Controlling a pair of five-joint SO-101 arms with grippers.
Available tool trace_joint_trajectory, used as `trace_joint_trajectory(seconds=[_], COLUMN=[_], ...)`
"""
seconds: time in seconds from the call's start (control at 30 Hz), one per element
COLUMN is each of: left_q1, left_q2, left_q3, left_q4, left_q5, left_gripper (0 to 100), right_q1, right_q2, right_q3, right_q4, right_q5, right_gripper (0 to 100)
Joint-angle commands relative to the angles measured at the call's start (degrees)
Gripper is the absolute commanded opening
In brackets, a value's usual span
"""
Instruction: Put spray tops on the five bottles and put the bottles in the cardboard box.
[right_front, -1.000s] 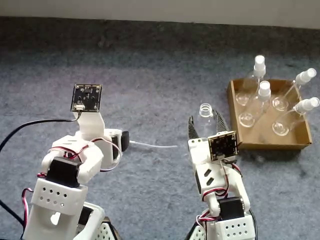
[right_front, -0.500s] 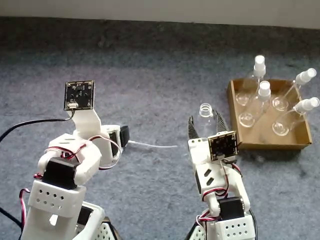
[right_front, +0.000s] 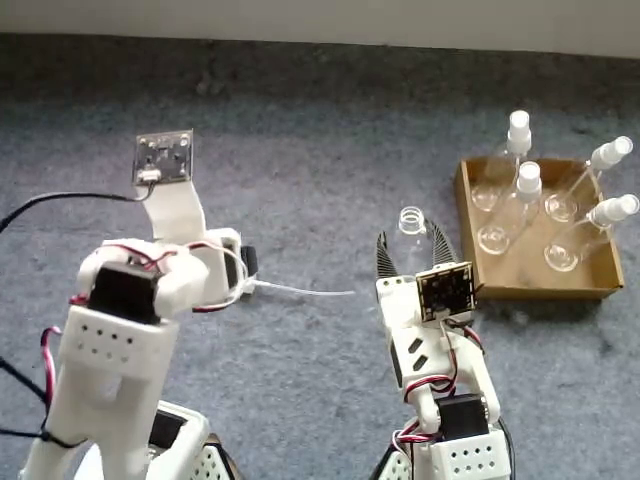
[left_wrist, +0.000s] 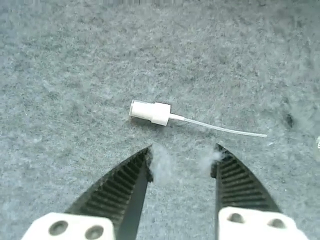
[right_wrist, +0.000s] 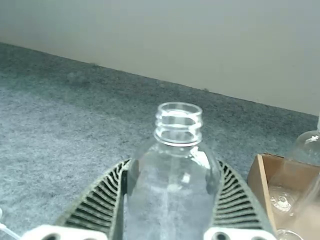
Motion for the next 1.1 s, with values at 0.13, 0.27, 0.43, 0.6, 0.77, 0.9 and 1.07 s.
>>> trace_joint_trajectory(seconds=[0.13, 0.27, 0.43, 0.6, 0.77, 0.9, 1.07], left_q1=[1.19, 1.19, 1.19, 1.19, 1.19, 1.8, 4.09], left_q2=[20.62, 23.96, 27.3, 33.45, 38.55, 41.19, 41.98], left_q3=[-10.24, -13.76, -15.16, -15.25, -15.43, -15.08, -15.08], left_q4=[0.53, 0.0, -1.85, -5.27, -9.93, -13.01, -13.01], left_q5=[9.85, 14.15, 18.55, 19.69, 19.69, 19.69, 19.69], left_gripper=[15, 15, 15, 15, 15, 15, 15], right_q1=[-0.13, -0.13, -0.13, -0.13, -0.13, -0.13, -0.13], right_q2=[0.48, 0.48, 0.48, 0.48, 0.48, 0.48, 0.48], right_q3=[8.92, 8.92, 8.92, 8.92, 8.92, 8.92, 8.92], right_q4=[0.22, 0.31, 0.31, 0.31, 0.31, 0.31, 0.31], right_q5=[0.26, 0.26, 0.26, 0.26, 0.26, 0.26, 0.26], right_gripper=[12.0, 12.0, 12.0, 12.0, 12.0, 12.0, 12.0])
